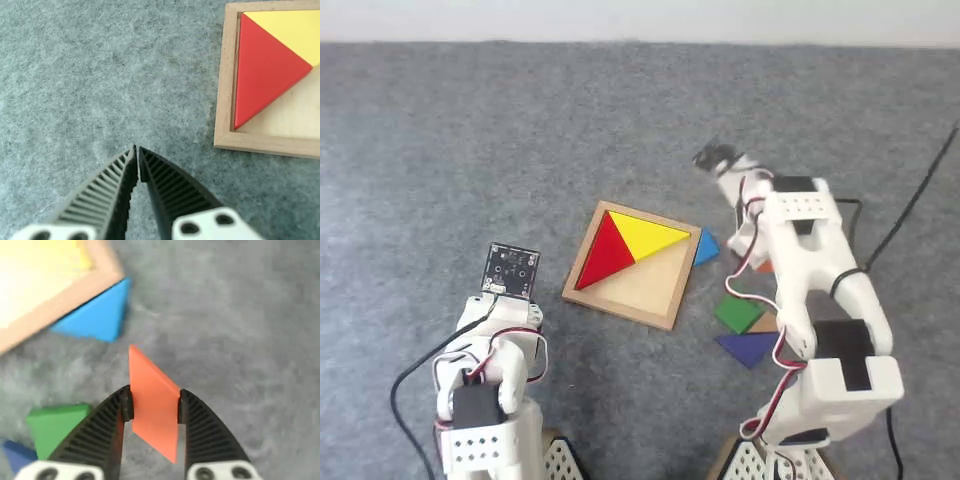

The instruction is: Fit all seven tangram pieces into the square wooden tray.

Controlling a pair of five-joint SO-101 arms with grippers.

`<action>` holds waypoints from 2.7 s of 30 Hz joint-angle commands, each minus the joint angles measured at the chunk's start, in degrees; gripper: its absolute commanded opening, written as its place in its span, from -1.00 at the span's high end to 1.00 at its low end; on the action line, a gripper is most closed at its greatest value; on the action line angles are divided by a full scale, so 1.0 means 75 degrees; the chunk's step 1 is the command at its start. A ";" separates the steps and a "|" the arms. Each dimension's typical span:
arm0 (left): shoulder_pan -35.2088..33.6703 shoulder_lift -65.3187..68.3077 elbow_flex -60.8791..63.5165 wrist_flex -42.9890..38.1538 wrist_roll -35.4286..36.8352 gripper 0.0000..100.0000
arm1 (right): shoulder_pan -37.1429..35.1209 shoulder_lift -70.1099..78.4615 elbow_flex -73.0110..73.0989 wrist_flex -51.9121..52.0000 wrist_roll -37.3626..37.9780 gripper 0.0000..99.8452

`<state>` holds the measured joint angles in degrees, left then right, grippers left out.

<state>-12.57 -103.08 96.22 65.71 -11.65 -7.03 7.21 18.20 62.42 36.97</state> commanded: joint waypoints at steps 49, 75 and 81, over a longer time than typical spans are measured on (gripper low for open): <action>-0.0047 -0.0141 -0.0029 0.0188 -0.0094 0.97 | -0.3241 0.1248 -0.2133 0.0498 -0.9893 0.98; -0.0047 -0.0141 -0.0029 0.0188 -0.0094 0.97 | -0.3780 0.0498 -0.2110 0.1178 -0.7361 0.37; -0.0047 -0.0141 -0.0029 0.0188 -0.0094 0.97 | -0.3640 0.1084 -0.2133 0.0111 -0.7232 0.37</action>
<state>-12.57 -103.08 96.22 66.77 -11.82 -35.16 15.56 3.16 66.81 -18.42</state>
